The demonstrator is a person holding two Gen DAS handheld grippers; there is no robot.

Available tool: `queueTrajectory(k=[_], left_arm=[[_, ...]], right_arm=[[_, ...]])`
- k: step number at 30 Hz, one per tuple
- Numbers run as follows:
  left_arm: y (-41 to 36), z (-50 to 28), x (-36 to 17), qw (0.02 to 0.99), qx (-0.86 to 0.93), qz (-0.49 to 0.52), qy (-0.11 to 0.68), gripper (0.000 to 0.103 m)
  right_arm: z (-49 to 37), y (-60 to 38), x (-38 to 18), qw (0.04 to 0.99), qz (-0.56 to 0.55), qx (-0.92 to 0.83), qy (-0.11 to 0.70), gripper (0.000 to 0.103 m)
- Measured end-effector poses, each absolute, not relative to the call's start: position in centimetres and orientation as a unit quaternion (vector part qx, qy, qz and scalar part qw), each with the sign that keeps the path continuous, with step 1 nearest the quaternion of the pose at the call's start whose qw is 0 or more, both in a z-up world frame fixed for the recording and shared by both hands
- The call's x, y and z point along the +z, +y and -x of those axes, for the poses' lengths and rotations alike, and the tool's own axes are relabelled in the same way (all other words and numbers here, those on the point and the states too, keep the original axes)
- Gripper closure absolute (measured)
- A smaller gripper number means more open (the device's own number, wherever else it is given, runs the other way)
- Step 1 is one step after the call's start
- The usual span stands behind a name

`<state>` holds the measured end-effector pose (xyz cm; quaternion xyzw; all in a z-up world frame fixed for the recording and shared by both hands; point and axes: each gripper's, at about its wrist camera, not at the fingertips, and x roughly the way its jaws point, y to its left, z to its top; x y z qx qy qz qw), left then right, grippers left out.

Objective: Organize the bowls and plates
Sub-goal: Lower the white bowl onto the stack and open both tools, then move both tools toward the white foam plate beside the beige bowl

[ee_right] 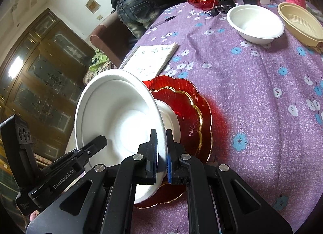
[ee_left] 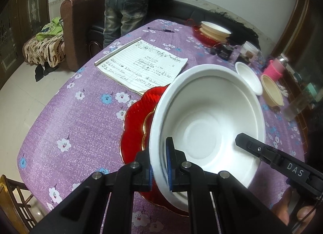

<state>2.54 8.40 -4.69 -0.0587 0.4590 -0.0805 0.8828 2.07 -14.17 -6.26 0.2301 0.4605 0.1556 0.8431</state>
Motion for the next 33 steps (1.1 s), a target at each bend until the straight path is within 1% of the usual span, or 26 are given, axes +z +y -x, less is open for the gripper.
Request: queueTrajectory(k=[7,9,10,11,12,13,14,17,20,23,24,27,31,33], left_arm=[[8.3,-2.5,-5.2,0.878,-0.071,0.041,0.472,0.091],[8.2,-2.4,-5.2,0.877,-0.068,0.030,0.474,0.083],[8.1,-2.2,-5.2,0.878,-0.062,0.017,0.474,0.071],[8.1,-1.9,-5.1,0.882,-0.055,0.006,0.469,0.058],[8.1,-1.7,-5.0,0.885,-0.049,-0.002,0.462,0.051],[8.1,-1.3,-4.7,0.890,-0.042,-0.013,0.453,0.041],[8.0,-1.1,-4.5,0.893,-0.039,-0.021,0.447,0.039],[8.1,-0.6,-4.1,0.898,-0.034,-0.029,0.438,0.039],[8.4,-0.4,-3.5,0.905,-0.025,-0.026,0.423,0.039],[8.8,-0.2,-3.0,0.916,-0.007,-0.016,0.401,0.038],[8.8,-0.2,-2.9,0.918,-0.004,-0.013,0.397,0.038],[8.6,-0.1,-2.3,0.924,-0.004,-0.003,0.382,0.034],[7.5,0.3,-1.4,0.934,-0.005,-0.004,0.356,0.024],[6.8,0.5,-1.2,0.938,-0.006,-0.008,0.347,0.024]], right_arm=[[-2.3,-14.0,-6.5,0.840,-0.228,0.158,0.466,0.095],[-2.2,-14.0,-6.4,0.842,-0.221,0.162,0.464,0.093],[-2.1,-14.1,-6.3,0.845,-0.217,0.160,0.461,0.090],[-2.0,-14.3,-6.2,0.850,-0.213,0.158,0.455,0.080],[-1.7,-14.5,-6.0,0.855,-0.212,0.157,0.446,0.065],[-1.5,-14.9,-5.9,0.859,-0.216,0.157,0.437,0.059],[-1.4,-15.2,-5.8,0.863,-0.220,0.157,0.428,0.050],[-1.1,-16.3,-5.7,0.867,-0.231,0.155,0.413,0.050],[-0.3,-18.4,-5.6,0.880,-0.261,0.151,0.367,0.050],[0.5,-20.9,-5.9,0.905,-0.264,0.102,0.317,0.049],[0.5,-21.6,-6.2,0.907,-0.269,0.092,0.311,0.047],[0.1,-23.0,-7.2,0.898,-0.296,0.077,0.317,0.046],[-0.5,-24.0,-8.0,0.892,-0.313,0.061,0.320,0.046],[-0.4,-24.4,-8.1,0.889,-0.323,0.062,0.319,0.046]])
